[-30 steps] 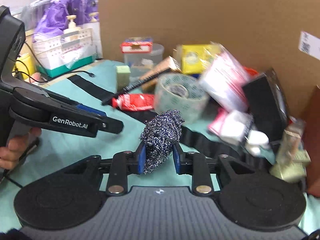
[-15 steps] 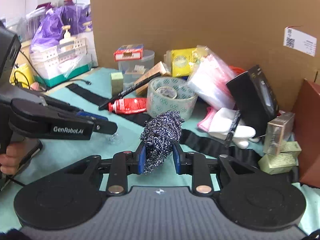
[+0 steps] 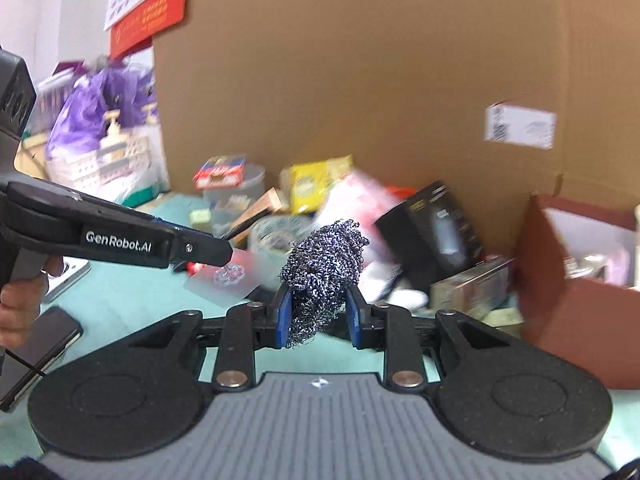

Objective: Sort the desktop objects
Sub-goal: 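Lift the steel wool with the right gripper and carry it to the maroon box, then lower the steel wool into the maroon box and open the right gripper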

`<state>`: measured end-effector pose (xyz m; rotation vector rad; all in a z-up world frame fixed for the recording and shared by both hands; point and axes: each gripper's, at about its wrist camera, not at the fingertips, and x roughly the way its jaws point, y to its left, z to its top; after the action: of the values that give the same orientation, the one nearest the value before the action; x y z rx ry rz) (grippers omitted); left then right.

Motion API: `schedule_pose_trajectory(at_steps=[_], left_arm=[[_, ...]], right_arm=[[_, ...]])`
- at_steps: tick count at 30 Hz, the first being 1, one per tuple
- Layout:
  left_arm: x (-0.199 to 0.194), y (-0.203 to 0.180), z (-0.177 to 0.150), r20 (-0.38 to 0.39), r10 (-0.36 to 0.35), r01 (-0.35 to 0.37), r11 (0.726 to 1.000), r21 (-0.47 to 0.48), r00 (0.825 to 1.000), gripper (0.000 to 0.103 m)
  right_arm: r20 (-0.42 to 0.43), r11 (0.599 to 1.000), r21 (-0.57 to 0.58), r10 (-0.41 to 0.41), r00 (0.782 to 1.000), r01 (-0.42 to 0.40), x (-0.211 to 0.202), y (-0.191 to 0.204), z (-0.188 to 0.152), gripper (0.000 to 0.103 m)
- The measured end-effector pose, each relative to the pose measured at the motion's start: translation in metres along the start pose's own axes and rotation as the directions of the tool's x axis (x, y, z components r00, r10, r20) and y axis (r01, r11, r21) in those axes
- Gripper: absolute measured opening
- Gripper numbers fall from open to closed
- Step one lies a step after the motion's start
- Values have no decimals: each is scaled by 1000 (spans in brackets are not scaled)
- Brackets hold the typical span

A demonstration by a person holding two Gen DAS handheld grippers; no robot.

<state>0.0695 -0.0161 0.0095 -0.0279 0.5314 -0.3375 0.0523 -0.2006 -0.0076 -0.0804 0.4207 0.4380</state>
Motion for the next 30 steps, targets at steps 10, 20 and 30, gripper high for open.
schedule_pose_trajectory(at_steps=[10,20,30], left_arm=[[35,-82,52,42,-190,189,981,44,981,15],[98,-157,89,-10,-281,281,958,54,960,15],[159,-193,91,-91,-237,246,964,103,967,15]], right_arm=[[104,977,83,-206,973,198,-51,-77,9,27],[99,921,114,-383,918,372,-61,-161,13,27],[-13,908,108,-407,913,406,-21,-209,10,27]])
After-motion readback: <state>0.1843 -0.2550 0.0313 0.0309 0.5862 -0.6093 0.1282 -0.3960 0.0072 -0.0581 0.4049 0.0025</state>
